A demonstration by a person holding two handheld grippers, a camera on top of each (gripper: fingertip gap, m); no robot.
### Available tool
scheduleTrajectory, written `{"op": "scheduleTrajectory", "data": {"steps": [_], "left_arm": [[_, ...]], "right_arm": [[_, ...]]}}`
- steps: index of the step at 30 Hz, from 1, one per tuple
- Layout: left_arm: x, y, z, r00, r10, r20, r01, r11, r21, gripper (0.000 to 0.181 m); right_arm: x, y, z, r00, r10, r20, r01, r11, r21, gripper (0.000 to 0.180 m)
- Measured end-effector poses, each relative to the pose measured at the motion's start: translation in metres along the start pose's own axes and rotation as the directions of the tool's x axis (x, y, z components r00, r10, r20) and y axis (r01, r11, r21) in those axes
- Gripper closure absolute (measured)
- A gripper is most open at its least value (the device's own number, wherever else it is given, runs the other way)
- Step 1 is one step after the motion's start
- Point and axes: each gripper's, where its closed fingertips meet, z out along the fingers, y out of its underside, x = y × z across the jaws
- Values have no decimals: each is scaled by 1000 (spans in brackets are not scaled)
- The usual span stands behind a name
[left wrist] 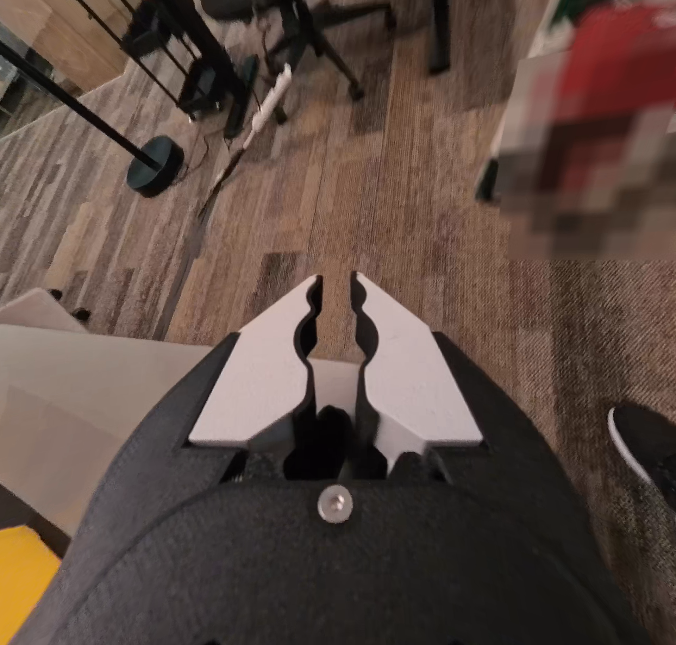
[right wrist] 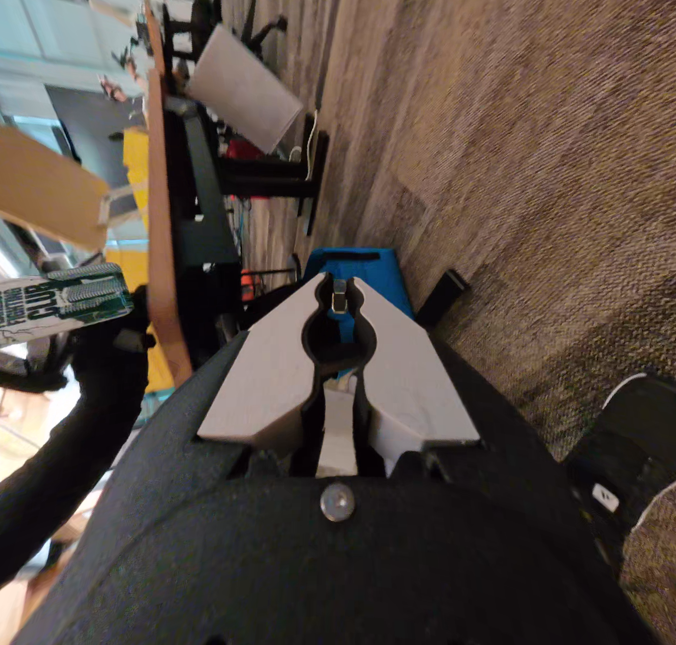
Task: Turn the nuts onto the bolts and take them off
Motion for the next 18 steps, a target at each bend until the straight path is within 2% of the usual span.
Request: {"op": "scheduleTrajectory", "data": {"steps": [2, 4, 7, 9, 12, 18], "left_arm": [[-3, -28, -22, 999, -42, 21, 40, 997, 68, 171], [-9, -56, -66, 997, -62, 53, 54, 989, 135, 172], [-9, -72, -166, 989, -137, 54, 125, 974, 189, 171], [3, -59, -247, 981, -190, 32, 181, 965, 188, 171], [23, -1, -379, 968, -243, 65, 233, 965, 122, 171], [60, 187, -651, 869, -391, 304, 435, 896, -91, 170]], "right_arm": [[-45, 26, -17, 999, -48, 11, 49, 997, -51, 174], [-91, 57, -32, 994, -102, 31, 105, 988, -115, 173], [-154, 113, -54, 982, -175, 63, 184, 963, -197, 173], [-192, 159, -65, 968, -238, 82, 251, 936, -247, 173], [-247, 242, -77, 951, -284, 120, 308, 898, -314, 173], [-359, 459, -61, 912, -324, 252, 409, 763, -501, 173]]}}
